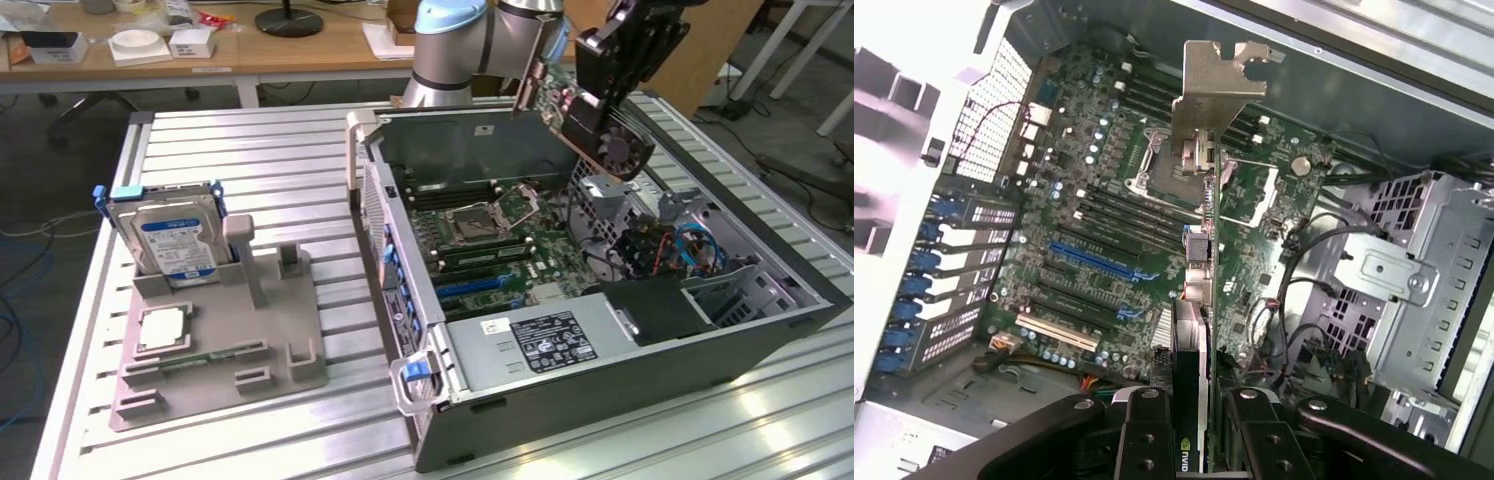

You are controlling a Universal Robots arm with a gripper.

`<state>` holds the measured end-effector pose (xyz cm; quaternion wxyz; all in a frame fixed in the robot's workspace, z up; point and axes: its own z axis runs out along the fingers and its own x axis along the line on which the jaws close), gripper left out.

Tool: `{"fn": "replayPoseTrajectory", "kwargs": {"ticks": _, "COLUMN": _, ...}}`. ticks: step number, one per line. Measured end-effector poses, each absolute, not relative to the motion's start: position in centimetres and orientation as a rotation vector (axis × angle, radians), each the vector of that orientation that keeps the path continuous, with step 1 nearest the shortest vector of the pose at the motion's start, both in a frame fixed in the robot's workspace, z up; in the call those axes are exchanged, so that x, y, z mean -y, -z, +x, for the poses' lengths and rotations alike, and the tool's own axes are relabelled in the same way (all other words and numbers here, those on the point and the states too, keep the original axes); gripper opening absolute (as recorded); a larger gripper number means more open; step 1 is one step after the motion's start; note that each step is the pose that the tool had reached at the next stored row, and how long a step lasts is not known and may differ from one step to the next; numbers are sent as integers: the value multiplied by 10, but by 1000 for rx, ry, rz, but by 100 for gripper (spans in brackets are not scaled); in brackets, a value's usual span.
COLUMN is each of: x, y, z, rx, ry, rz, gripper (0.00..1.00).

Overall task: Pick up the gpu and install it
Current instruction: 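Insert the gpu into the slot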

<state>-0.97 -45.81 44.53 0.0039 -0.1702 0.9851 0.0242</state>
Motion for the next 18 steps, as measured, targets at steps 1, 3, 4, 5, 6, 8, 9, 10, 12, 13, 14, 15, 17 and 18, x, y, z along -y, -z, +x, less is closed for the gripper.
{"fn": "replayPoseTrajectory", "kwargs": {"ticks": 1, "x": 458, "y": -445, "z": -10, "rx": -3086, "ry": -76, "rz": -543, "gripper": 26}}
{"fn": "replayPoseTrajectory", "kwargs": {"ticks": 3, "x": 458, "y": -445, "z": -10, "rx": -3083, "ry": -76, "rz": -562, "gripper": 26}}
{"fn": "replayPoseTrajectory", "kwargs": {"ticks": 4, "x": 458, "y": -445, "z": -10, "rx": -3081, "ry": -76, "rz": -572, "gripper": 26}}
{"fn": "replayPoseTrajectory", "kwargs": {"ticks": 5, "x": 458, "y": -445, "z": -10, "rx": -3079, "ry": -76, "rz": -582, "gripper": 26}}
{"fn": "replayPoseTrajectory", "kwargs": {"ticks": 6, "x": 458, "y": -445, "z": -10, "rx": -3077, "ry": -76, "rz": -592, "gripper": 26}}
{"fn": "replayPoseTrajectory", "kwargs": {"ticks": 8, "x": 458, "y": -445, "z": -10, "rx": -3074, "ry": -76, "rz": -612, "gripper": 26}}
{"fn": "replayPoseTrajectory", "kwargs": {"ticks": 9, "x": 458, "y": -445, "z": -10, "rx": -3072, "ry": -76, "rz": -621, "gripper": 26}}
{"fn": "replayPoseTrajectory", "kwargs": {"ticks": 10, "x": 458, "y": -445, "z": -10, "rx": -3070, "ry": -76, "rz": -631, "gripper": 26}}
{"fn": "replayPoseTrajectory", "kwargs": {"ticks": 12, "x": 458, "y": -445, "z": -10, "rx": -3066, "ry": -76, "rz": -652, "gripper": 26}}
{"fn": "replayPoseTrajectory", "kwargs": {"ticks": 13, "x": 458, "y": -445, "z": -10, "rx": -3064, "ry": -76, "rz": -662, "gripper": 26}}
{"fn": "replayPoseTrajectory", "kwargs": {"ticks": 14, "x": 458, "y": -445, "z": -10, "rx": -3062, "ry": -76, "rz": -672, "gripper": 26}}
{"fn": "replayPoseTrajectory", "kwargs": {"ticks": 15, "x": 458, "y": -445, "z": -10, "rx": -3060, "ry": -76, "rz": -681, "gripper": 26}}
{"fn": "replayPoseTrajectory", "kwargs": {"ticks": 17, "x": 458, "y": -445, "z": -10, "rx": -3056, "ry": -76, "rz": -702, "gripper": 26}}
{"fn": "replayPoseTrajectory", "kwargs": {"ticks": 18, "x": 458, "y": -445, "z": -10, "rx": -3054, "ry": -77, "rz": -712, "gripper": 26}}
